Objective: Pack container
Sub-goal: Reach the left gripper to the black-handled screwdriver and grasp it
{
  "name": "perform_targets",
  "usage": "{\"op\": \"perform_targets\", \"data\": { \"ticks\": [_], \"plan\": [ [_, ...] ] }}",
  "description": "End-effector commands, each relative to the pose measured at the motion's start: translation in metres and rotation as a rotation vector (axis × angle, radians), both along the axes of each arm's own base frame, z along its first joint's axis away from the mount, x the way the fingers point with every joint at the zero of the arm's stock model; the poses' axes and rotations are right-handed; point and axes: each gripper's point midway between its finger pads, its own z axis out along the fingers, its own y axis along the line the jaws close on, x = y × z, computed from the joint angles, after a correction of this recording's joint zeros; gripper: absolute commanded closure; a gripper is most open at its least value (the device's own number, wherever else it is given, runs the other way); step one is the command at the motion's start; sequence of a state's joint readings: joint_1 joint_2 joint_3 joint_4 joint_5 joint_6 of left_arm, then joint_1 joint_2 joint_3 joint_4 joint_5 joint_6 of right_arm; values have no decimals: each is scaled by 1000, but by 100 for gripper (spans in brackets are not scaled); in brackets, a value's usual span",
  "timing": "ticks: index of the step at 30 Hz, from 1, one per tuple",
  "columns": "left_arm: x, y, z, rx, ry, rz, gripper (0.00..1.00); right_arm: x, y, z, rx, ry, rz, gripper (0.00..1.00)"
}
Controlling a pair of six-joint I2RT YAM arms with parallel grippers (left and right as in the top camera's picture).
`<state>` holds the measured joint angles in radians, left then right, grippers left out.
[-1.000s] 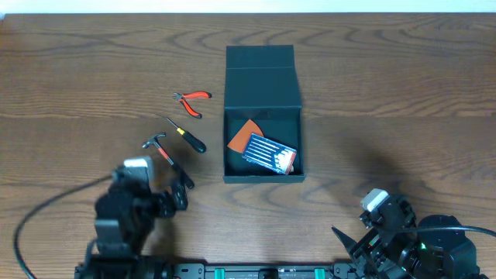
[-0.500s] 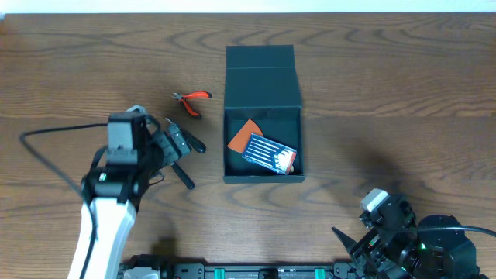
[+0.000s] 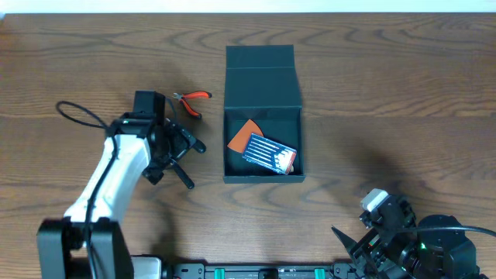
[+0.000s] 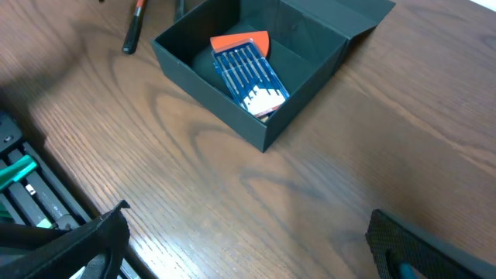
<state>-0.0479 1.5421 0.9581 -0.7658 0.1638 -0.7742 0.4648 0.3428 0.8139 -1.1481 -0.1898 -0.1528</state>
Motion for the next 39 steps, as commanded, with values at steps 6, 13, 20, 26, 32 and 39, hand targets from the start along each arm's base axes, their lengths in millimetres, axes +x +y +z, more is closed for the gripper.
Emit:
{"op": "perform_targets", "data": {
  "ticks": [6,13,20,26,32,39],
  "plan": [
    [-5,-5,-30,-24,118,19,1,0,-1,-1,12,9,-17,1],
    [-13,-5,-46,-25,146,19,1,0,-1,-1,12,9,-17,1],
    [-26,-5,-56,-23,181,20,7,0,-1,-1,12,9,-17,1],
    [-27,-5,-58,-23,190,20,22,0,-1,-1,11,9,-17,1],
    [-29,-5,-60,-26,203,20,34,0,-1,-1,12,9,-17,1],
    [-29,-5,-61,-26,205,20,56,0,-1,-1,12,9,-17,1]
  ]
}}
